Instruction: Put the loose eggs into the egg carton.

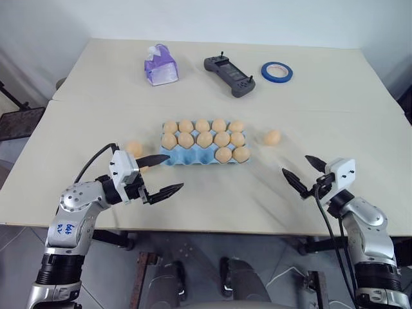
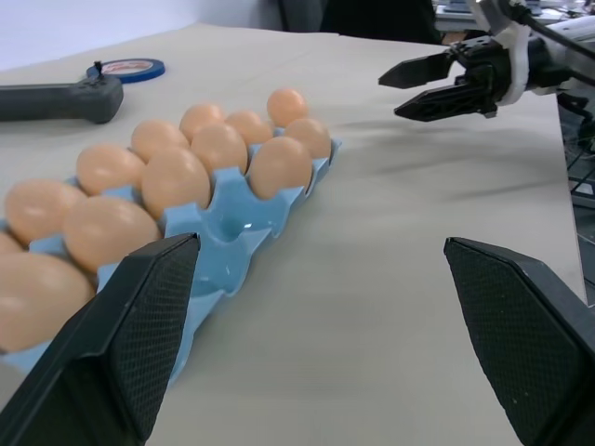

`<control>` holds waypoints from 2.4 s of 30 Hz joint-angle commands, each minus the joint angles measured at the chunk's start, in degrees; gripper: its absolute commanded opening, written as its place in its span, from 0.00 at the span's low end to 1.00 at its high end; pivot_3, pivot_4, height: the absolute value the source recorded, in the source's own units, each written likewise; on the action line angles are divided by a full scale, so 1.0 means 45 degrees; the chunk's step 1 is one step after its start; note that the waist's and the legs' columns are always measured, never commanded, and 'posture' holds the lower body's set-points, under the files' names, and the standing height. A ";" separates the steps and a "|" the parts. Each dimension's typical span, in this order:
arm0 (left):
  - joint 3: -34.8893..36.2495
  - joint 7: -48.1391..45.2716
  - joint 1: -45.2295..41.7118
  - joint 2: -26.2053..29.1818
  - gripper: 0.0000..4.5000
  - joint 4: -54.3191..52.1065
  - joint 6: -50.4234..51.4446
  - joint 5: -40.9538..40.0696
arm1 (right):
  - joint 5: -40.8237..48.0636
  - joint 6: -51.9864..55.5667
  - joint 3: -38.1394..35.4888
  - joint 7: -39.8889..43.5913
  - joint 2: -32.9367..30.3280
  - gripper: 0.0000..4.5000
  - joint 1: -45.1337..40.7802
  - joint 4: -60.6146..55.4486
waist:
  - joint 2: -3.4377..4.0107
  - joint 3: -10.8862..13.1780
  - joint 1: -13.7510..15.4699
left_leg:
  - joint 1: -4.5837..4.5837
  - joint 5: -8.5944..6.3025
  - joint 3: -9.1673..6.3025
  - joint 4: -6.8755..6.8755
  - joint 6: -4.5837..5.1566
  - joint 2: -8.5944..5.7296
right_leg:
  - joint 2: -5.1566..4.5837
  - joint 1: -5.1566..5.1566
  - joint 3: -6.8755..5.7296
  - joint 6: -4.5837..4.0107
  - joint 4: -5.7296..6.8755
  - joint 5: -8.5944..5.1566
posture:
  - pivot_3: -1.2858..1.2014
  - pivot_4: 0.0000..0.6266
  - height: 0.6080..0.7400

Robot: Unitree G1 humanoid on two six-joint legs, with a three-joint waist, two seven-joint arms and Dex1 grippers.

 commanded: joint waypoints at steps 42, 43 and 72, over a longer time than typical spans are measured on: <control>0.2757 0.1419 0.2719 0.0422 1.00 -0.1234 -0.0029 -0.0492 | 0.0301 0.2799 0.4201 0.2007 0.3144 0.49 -0.5956 -0.0160 | 0.0041 0.0021 -0.0318 | -0.0047 -0.0010 -0.0040 0.0049 -0.0020 0.0062 | 0.0004 -0.0043 0.0007 -0.0047 0.0079 -0.0023 | 0.52 0.24 1.00; 0.2780 0.1424 0.2805 0.0421 1.00 -0.1238 -0.0064 -0.0489 | -0.0004 0.2872 0.4461 0.1758 0.3238 0.49 -0.5947 -0.0129 | 0.0041 0.0021 -0.0310 | -0.0046 -0.0010 -0.0041 0.0049 -0.0024 0.0061 | 0.0004 -0.0043 0.0006 -0.0049 0.0076 -0.0024 | 0.52 0.24 1.00; 0.5545 0.3705 0.5931 -0.0433 1.00 -0.1966 -0.0482 -0.0295 | 0.1541 0.0144 0.2571 0.5759 0.0358 1.00 -0.3123 -0.0783 | 0.0036 0.0019 -0.0189 | -0.0179 -0.0014 0.0030 0.0056 -0.0029 0.0078 | -0.0029 -0.0198 -0.0047 -0.0066 0.0079 -0.0017 | 0.52 0.24 1.00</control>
